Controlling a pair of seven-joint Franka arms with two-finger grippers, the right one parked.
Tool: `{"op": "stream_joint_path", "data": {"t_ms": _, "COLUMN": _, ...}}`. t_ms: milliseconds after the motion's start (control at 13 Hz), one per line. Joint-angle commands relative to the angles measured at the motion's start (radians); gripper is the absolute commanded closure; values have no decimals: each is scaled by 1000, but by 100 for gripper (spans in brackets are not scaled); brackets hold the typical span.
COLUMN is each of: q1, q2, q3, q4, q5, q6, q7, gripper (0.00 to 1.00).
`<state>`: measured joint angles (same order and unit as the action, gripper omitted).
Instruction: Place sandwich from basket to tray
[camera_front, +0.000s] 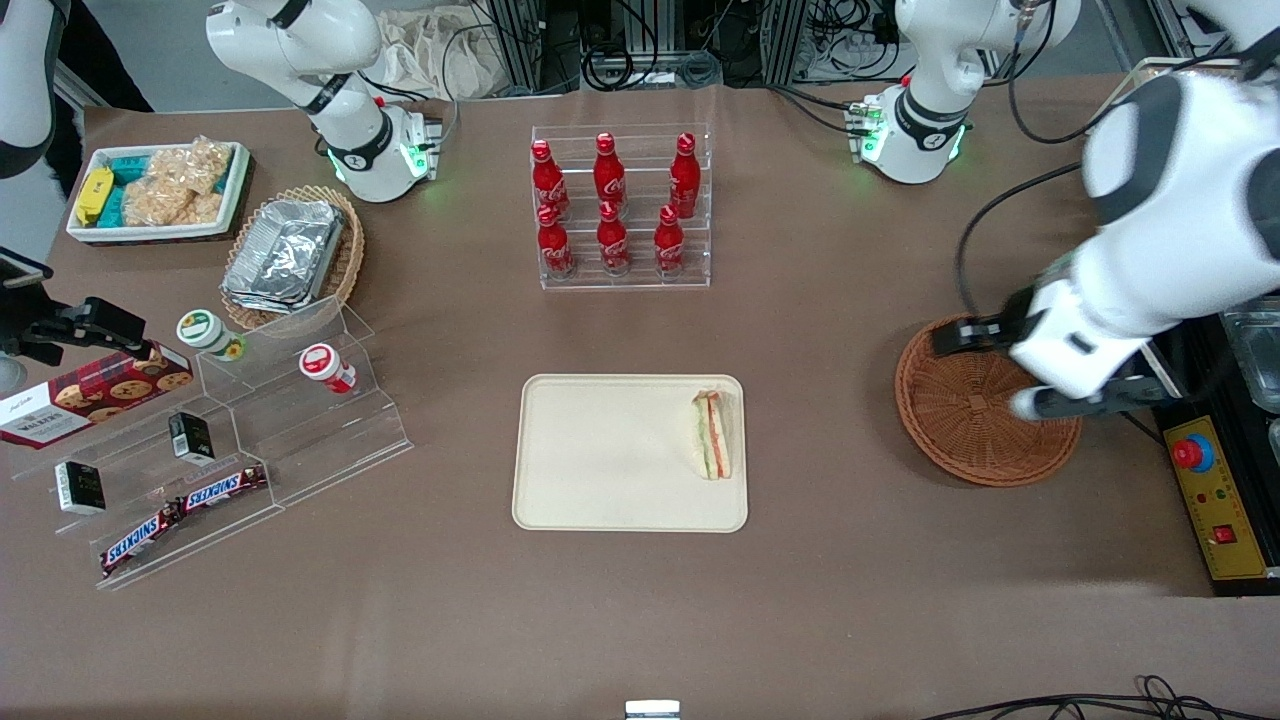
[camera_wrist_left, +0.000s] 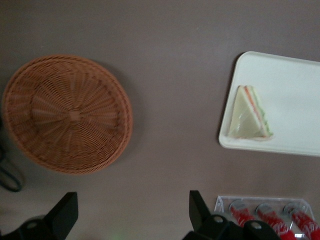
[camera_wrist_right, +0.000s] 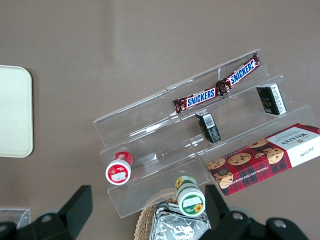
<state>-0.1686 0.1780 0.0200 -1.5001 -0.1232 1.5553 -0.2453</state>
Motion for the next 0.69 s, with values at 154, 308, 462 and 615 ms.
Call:
{"op": "stream_joint_path", "data": {"t_ms": 154, "q1": 191, "q2": -194, "q3": -95, "q4": -118, "q5": -4, "q6": -103, "q7": 99, "gripper": 1}}
{"op": "stream_joint_path", "data": {"t_ms": 308, "q1": 216, "q2": -219, "q3": -150, "q4": -146, "q5": 63, "q6": -96, "q7": 106, "gripper": 1}}
{"op": "stream_joint_path", "data": {"t_ms": 462, "q1": 256, "q2": -195, "q3": -208, "q4": -109, "q5": 77, "q6": -93, "q7": 98, "gripper": 1}}
{"op": "stream_joint_path", "data": {"t_ms": 615, "q1": 256, "q2": -193, "q3": -209, "q4": -104, "q5": 77, "q6": -98, "q7": 101, "gripper": 1}}
